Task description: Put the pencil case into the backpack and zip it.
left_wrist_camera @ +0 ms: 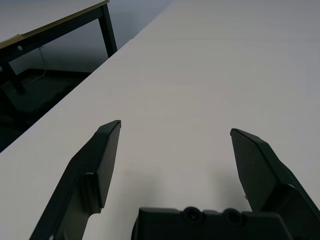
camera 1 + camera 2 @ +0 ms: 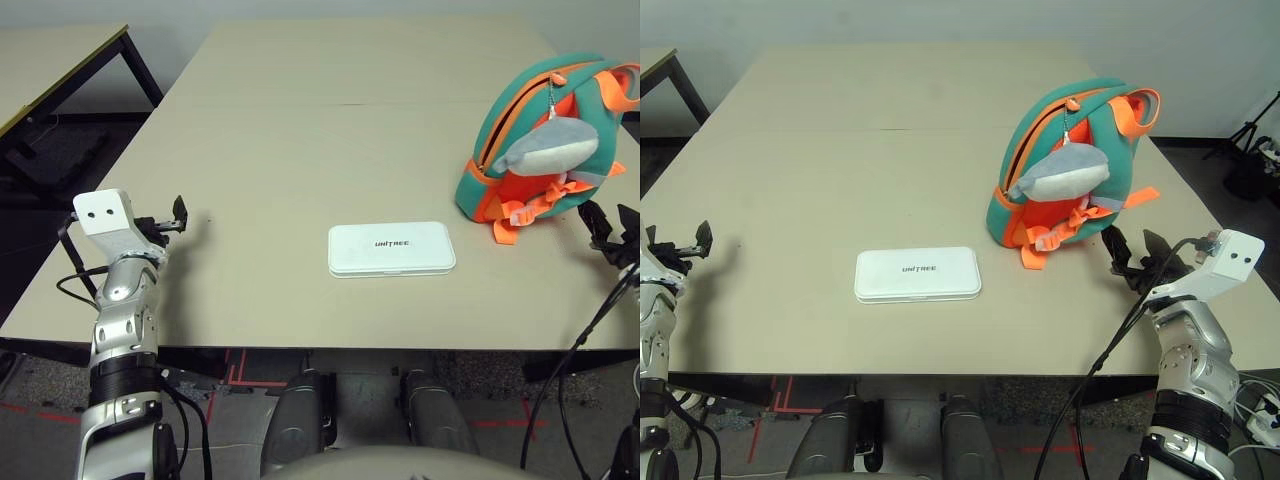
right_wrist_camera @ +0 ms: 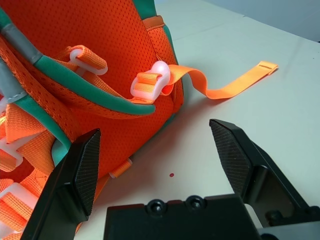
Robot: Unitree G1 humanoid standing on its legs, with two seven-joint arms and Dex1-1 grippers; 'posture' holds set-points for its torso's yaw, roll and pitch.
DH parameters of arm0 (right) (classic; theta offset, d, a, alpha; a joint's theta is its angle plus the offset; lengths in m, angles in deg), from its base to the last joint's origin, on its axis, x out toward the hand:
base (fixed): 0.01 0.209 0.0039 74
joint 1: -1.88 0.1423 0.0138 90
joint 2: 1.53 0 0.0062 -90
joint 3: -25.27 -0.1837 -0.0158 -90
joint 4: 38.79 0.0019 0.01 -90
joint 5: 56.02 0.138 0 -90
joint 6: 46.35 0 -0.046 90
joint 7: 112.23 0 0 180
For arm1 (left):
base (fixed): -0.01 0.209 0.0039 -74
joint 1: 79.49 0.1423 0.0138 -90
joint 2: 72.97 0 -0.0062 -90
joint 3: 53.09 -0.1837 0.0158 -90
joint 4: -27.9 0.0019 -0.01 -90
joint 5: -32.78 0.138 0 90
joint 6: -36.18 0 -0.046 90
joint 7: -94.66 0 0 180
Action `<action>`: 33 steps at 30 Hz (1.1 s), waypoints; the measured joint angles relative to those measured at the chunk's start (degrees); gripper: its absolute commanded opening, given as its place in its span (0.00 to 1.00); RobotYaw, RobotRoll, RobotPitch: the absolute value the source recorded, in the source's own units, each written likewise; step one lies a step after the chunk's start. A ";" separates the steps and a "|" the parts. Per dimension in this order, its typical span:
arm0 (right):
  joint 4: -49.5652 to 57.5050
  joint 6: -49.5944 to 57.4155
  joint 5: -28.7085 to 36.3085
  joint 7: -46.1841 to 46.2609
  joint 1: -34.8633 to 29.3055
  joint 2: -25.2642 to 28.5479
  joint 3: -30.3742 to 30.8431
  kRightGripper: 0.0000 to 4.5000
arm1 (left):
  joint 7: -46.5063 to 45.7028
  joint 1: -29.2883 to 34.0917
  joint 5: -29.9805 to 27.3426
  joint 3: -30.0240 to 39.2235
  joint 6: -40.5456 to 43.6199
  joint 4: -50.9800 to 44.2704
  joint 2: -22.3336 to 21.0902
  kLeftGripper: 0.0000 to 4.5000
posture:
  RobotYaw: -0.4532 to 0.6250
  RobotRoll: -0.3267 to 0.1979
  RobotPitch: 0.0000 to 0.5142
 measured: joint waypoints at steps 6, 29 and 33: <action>0.08 0.08 0.09 -0.23 -0.05 2.20 -0.23 0.99 | 0.35 -0.48 0.02 -1.55 0.75 0.00 0.56 1.00 | 0.36 0.62 0.27; 27.78 81.34 43.42 2.12 -19.96 34.28 -17.48 0.99 | 22.40 -28.79 -34.05 1.41 75.46 -4.48 -17.83 1.00 | 0.36 0.62 0.18; 26.29 81.13 55.25 7.62 -16.19 34.84 -9.83 0.89 | 20.72 -29.81 -36.35 4.32 85.64 -3.85 -15.62 1.00 | 0.37 0.62 0.20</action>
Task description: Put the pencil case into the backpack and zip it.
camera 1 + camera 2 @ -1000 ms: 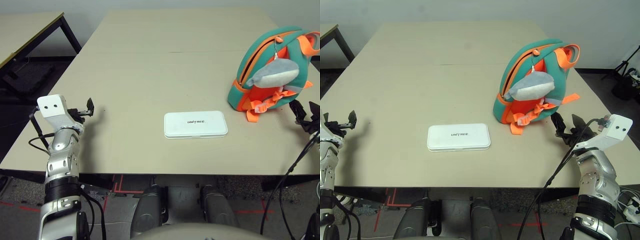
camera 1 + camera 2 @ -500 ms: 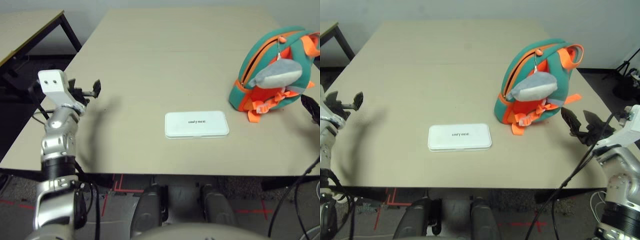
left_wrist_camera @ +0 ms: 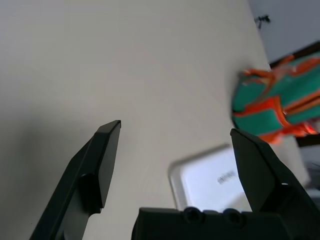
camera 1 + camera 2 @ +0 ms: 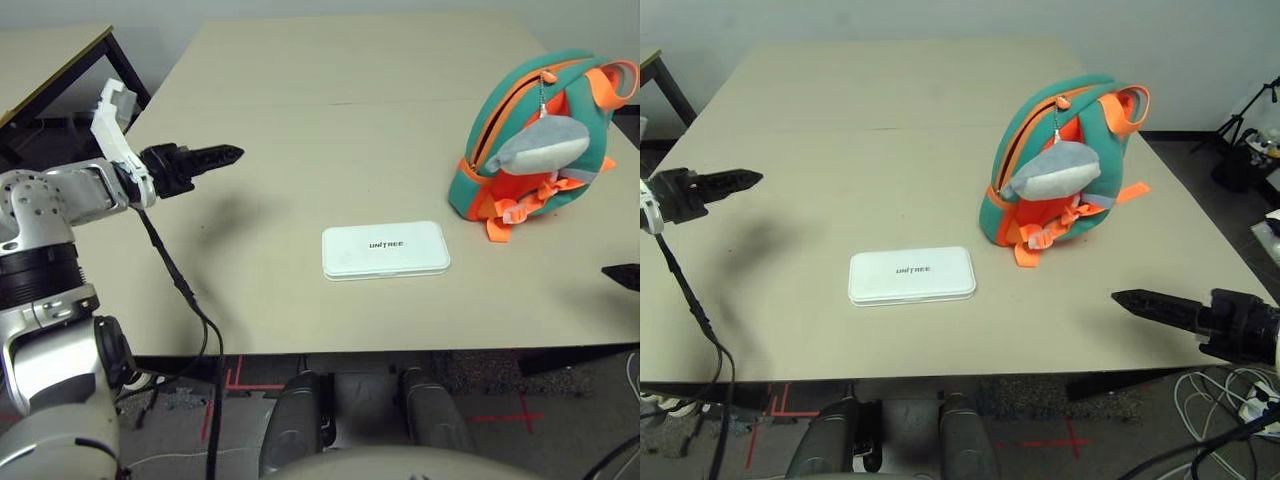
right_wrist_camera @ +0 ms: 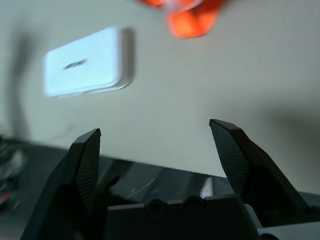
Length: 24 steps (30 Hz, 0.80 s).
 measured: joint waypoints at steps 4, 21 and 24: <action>0.50 -6.03 11.70 10.52 4.26 -2.21 12.05 0.61 | -1.72 2.52 -6.93 -1.29 1.59 0.72 0.76 1.00 | 0.38 0.62 0.20; -2.62 -15.89 14.59 24.73 21.96 -11.65 35.87 0.01 | -7.54 7.63 -19.74 -8.24 1.74 7.46 4.84 1.00 | 0.42 0.62 0.20; -2.77 -15.81 12.65 25.38 24.18 -14.21 38.07 0.01 | -7.88 5.94 -19.58 -8.85 1.80 10.02 6.67 1.00 | 0.42 0.62 0.20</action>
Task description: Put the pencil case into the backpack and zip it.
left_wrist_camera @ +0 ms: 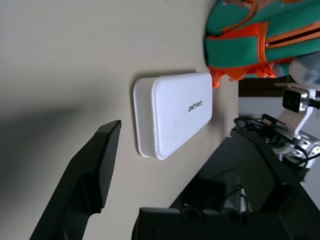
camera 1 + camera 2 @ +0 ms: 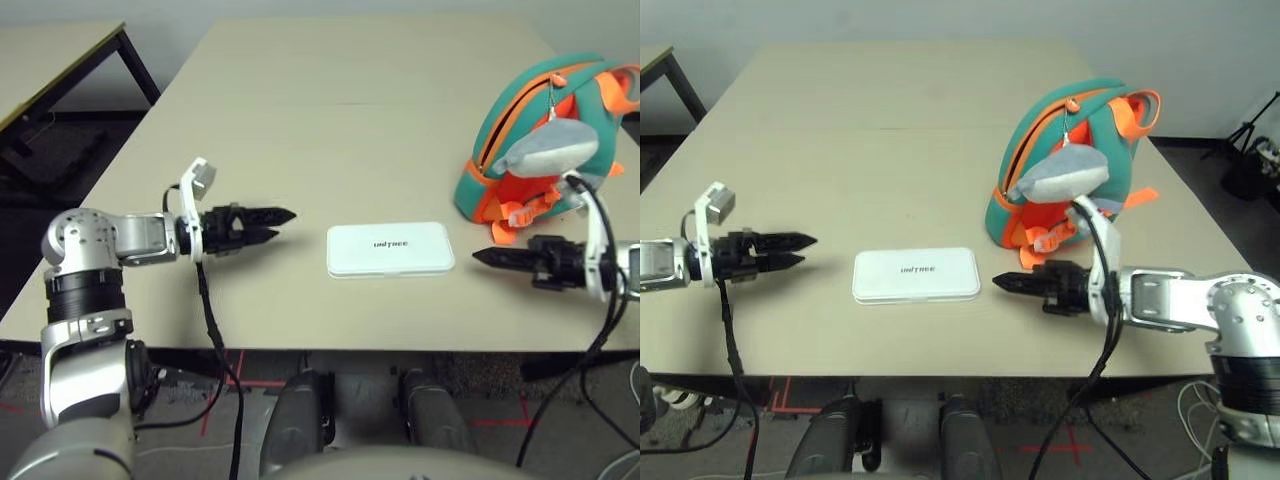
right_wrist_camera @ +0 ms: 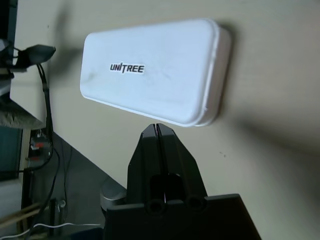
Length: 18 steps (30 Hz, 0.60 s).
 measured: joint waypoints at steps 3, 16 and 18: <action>-0.16 0.01 -1.79 0.02 0.89 -1.13 0.70 0.01 | -0.58 -1.40 0.12 -0.13 0.05 2.01 1.16 1.00 | 0.41 0.62 0.20; -1.32 -2.26 -15.45 1.08 1.30 -6.78 -1.66 0.01 | 1.10 -2.63 -6.23 -10.61 0.27 6.98 -0.94 1.00 | 0.38 0.62 0.21; -1.25 -2.28 -16.88 1.04 1.30 -7.82 -1.98 0.01 | 1.11 -2.53 -7.19 -11.60 0.29 7.10 -0.88 1.00 | 0.38 0.62 0.21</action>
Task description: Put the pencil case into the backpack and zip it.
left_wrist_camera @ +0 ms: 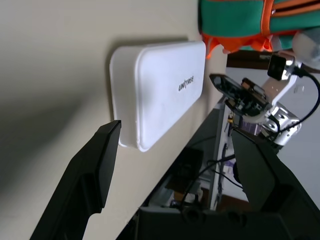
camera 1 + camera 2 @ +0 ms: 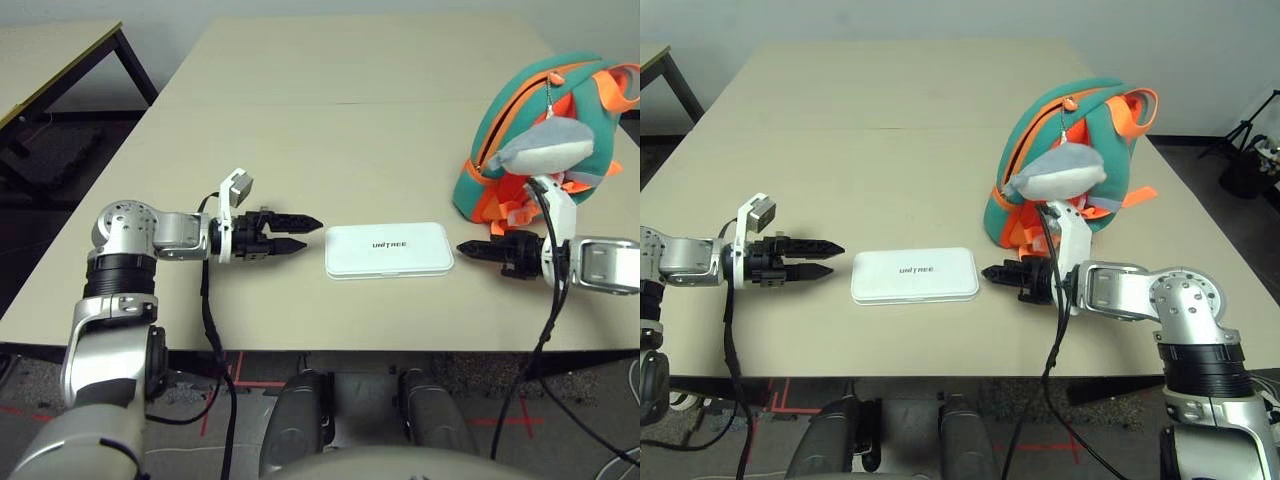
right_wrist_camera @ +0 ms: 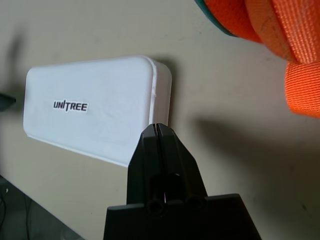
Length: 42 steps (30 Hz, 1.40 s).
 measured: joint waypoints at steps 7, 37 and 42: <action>0.54 1.09 -4.99 -1.15 0.40 -2.30 -0.79 0.01 | -0.91 0.20 -0.22 -0.04 0.02 0.71 2.34 1.00 | 0.38 0.62 0.22; 5.25 7.11 -24.91 -7.45 3.12 -11.25 -1.00 0.01 | -1.99 2.84 5.26 3.44 -0.12 0.24 4.56 1.00 | 0.39 0.62 0.22; 5.82 7.23 -26.99 -9.16 3.13 -11.41 -1.04 0.01 | 1.67 1.80 10.22 3.75 -1.03 1.11 5.00 1.00 | 0.39 0.62 0.22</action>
